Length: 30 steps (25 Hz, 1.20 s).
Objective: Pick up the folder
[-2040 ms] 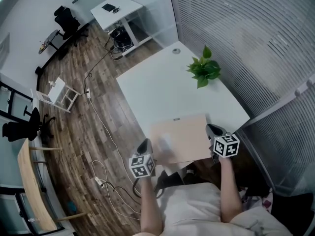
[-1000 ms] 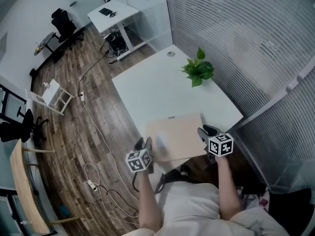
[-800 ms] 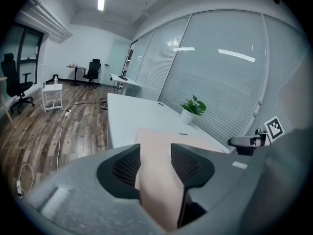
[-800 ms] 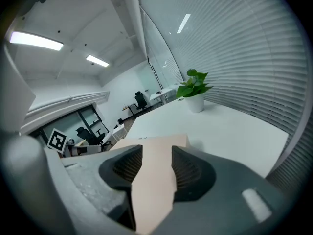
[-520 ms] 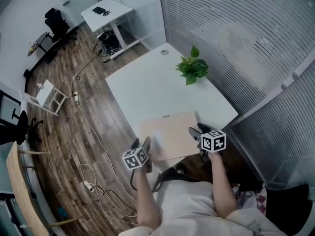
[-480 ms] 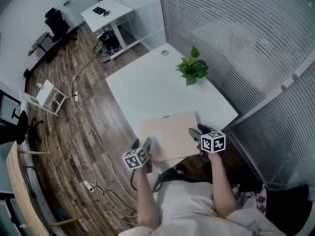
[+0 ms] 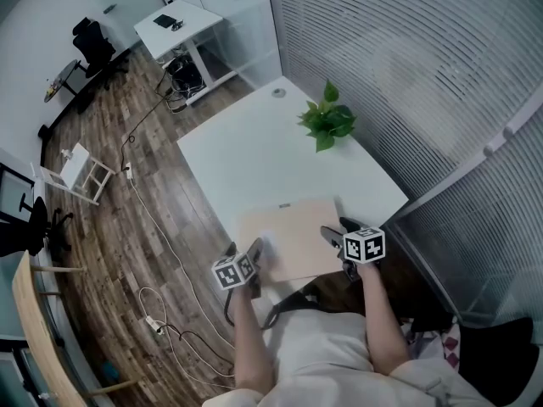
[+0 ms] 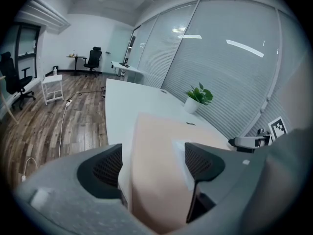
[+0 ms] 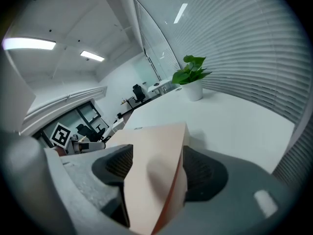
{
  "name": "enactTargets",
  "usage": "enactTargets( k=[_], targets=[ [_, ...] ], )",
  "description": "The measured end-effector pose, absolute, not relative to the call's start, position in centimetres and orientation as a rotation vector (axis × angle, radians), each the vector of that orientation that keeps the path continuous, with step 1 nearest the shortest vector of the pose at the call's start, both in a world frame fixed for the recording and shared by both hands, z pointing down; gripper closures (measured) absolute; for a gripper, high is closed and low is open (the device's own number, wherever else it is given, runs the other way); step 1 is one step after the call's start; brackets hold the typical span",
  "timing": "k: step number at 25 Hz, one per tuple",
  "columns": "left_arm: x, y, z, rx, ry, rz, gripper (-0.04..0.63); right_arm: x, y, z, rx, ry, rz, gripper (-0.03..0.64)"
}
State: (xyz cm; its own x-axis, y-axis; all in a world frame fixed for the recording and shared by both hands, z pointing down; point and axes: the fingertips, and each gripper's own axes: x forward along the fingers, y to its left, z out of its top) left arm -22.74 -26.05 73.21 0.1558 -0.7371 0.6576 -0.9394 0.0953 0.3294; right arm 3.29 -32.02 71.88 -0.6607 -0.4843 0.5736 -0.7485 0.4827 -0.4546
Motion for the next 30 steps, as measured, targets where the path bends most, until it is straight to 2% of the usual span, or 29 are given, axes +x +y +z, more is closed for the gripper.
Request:
enactTargets(
  k=[6, 24, 30],
  targets=[
    [-21.2, -26.4, 74.6, 1.706, -1.519, 0.400, 0.190, 2.6, -31.9, 73.8, 0.999, -2.325, 1.061, 0.218],
    [-20.3, -27.0, 75.7, 1.695, -1.419, 0.445, 0.190, 2.9, -31.4, 76.1, 0.980, -2.240, 1.075, 0.212],
    [-20.0, -26.9, 75.6, 1.703, -1.421, 0.452, 0.190, 2.8, -31.0, 76.1, 0.925, -2.245, 1.058, 0.187]
  ],
)
